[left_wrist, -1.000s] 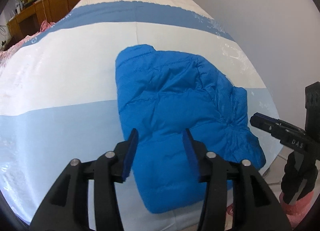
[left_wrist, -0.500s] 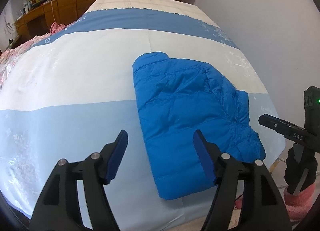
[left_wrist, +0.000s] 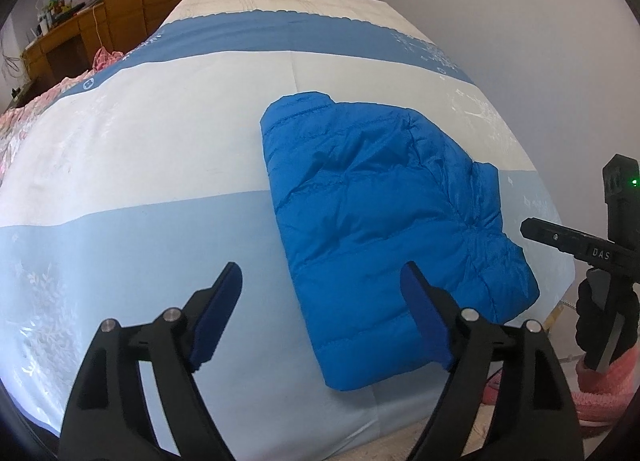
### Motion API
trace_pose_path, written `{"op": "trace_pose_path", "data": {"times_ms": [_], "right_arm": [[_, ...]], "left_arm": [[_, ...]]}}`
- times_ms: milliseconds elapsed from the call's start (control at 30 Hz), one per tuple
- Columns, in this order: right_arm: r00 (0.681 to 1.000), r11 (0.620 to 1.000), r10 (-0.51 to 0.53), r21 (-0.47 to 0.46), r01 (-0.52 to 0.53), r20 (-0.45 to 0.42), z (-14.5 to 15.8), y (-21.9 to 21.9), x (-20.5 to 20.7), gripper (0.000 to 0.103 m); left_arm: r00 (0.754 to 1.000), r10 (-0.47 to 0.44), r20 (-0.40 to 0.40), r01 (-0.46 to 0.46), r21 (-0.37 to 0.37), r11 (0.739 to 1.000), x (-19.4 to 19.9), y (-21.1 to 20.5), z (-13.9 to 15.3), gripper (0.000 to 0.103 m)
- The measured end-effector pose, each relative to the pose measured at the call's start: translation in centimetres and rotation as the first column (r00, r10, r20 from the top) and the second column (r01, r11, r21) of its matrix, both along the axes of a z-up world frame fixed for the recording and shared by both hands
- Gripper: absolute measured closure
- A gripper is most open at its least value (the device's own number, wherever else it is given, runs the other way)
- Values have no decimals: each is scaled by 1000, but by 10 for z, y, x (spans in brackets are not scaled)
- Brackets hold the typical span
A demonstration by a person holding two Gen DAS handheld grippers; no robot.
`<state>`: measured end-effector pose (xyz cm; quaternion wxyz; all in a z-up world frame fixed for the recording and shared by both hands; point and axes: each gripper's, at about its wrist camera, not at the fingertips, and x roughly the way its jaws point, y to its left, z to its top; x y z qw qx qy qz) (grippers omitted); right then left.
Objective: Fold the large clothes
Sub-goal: 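Grasp the folded jacket bundle with both grippers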
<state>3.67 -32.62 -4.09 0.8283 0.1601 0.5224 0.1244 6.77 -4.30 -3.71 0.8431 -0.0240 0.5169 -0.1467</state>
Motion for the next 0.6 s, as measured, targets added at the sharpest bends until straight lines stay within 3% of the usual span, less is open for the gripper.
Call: {"op": "trace_pose_path", "data": {"times_ms": [300, 533, 600], "right_arm": [[999, 999, 8, 54, -6, -43, -16, -5, 4, 16], [993, 985, 21, 174, -1, -112, -48, -14, 13, 9], [990, 976, 22, 217, 10, -142, -62, -18, 17, 7]], "left_arm": [[999, -26, -42, 24, -42, 999, 4, -1, -11, 17], [978, -50, -203, 18, -156, 988, 23, 5, -63, 16], [959, -83, -272, 16, -239, 971, 32, 7, -86, 16]]}}
